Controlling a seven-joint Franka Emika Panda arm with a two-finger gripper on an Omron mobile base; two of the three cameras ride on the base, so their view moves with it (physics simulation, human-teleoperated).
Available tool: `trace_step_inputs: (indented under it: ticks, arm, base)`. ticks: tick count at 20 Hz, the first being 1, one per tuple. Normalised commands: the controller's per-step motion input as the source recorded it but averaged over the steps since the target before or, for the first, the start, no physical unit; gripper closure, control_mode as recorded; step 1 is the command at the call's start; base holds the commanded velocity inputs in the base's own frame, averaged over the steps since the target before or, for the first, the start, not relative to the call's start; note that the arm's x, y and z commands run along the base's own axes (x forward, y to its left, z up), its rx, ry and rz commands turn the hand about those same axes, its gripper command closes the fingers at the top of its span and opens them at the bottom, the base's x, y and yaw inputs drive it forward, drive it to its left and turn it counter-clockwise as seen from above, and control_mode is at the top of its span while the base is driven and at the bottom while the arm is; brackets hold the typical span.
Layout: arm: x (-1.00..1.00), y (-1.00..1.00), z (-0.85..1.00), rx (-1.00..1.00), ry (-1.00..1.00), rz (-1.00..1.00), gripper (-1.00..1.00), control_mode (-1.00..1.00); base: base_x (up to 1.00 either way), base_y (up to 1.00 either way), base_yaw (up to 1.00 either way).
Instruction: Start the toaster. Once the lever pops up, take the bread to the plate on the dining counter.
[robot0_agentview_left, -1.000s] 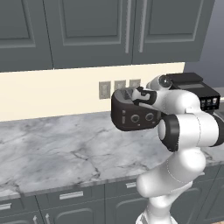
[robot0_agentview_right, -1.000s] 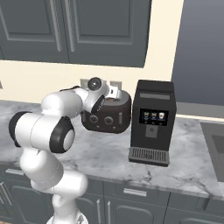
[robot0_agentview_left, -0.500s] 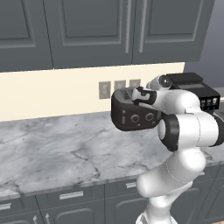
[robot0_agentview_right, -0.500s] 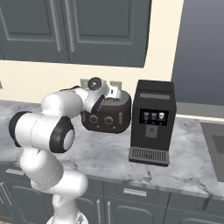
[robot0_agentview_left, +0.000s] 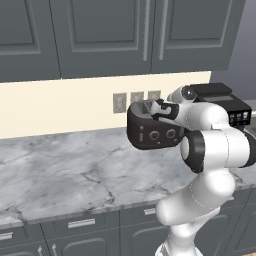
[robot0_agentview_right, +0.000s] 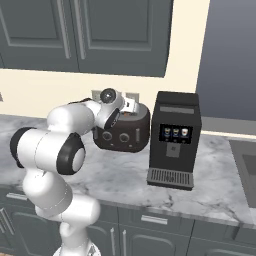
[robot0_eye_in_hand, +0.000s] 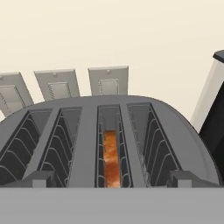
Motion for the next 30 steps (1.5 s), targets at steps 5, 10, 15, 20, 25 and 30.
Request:
trace_step_inputs:
  ticks: [5, 10, 15, 20, 25, 30]
  arm:
    - [0.00, 0.00, 0.00, 0.00, 0.00, 0.00, -1.00, -1.00]
    - [0.00, 0.00, 0.00, 0.00, 0.00, 0.00, -1.00, -1.00]
    - [0.00, 0.00, 0.00, 0.00, 0.00, 0.00, -1.00, -1.00]
    - [0.00, 0.00, 0.00, 0.00, 0.00, 0.00, -1.00, -1.00]
    - [0.00, 0.00, 0.00, 0.00, 0.00, 0.00, -1.00, -1.00]
    - [0.00, 0.00, 0.00, 0.00, 0.00, 0.00, -1.00, -1.00]
  base:
    - [0.00, 0.00, 0.00]
    - [0.00, 0.00, 0.00]
    - [0.00, 0.00, 0.00]
    - [0.00, 0.00, 0.00]
    - [0.00, 0.00, 0.00]
    - [0.00, 0.00, 0.00]
